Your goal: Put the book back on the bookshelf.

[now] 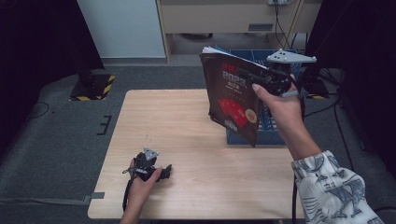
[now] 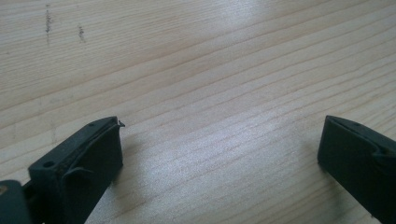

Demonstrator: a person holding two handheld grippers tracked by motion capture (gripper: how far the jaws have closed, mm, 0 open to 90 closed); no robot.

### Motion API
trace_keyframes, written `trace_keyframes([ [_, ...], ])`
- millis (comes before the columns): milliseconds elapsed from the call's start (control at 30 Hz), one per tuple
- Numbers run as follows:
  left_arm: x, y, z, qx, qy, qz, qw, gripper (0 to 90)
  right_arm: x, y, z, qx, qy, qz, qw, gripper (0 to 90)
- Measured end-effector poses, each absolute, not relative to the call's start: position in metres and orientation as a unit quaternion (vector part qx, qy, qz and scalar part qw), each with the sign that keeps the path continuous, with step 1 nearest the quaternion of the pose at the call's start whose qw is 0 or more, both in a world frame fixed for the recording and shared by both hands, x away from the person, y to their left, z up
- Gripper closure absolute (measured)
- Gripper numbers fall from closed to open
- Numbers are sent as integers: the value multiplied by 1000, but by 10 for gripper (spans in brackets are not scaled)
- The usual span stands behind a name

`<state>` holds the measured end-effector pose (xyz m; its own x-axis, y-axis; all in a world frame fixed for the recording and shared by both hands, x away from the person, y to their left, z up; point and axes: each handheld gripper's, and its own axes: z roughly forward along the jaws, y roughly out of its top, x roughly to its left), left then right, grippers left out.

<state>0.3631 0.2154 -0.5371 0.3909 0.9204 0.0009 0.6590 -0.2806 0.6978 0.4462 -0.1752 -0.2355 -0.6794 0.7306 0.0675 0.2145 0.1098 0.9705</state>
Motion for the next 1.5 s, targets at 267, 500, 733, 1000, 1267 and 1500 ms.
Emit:
trace_keyframes([
  [267,363,215,-537,772,511,208,314,0,448,-191,-234,342,706,576,230,870],
  [500,363,215,-537,773,511,209,314,0,448,-206,-233,351,702,572,239,870],
  [733,363,215,-537,773,511,209,314,0,447,-221,-231,362,692,572,249,870],
  [1000,363,215,-537,772,511,209,314,0,449,-231,-235,374,692,561,259,870],
  [1267,363,215,-537,772,511,209,314,0,451,-238,-237,382,689,557,263,870],
  [1500,363,215,-537,772,511,209,314,0,451,-243,-237,386,687,555,267,870],
])
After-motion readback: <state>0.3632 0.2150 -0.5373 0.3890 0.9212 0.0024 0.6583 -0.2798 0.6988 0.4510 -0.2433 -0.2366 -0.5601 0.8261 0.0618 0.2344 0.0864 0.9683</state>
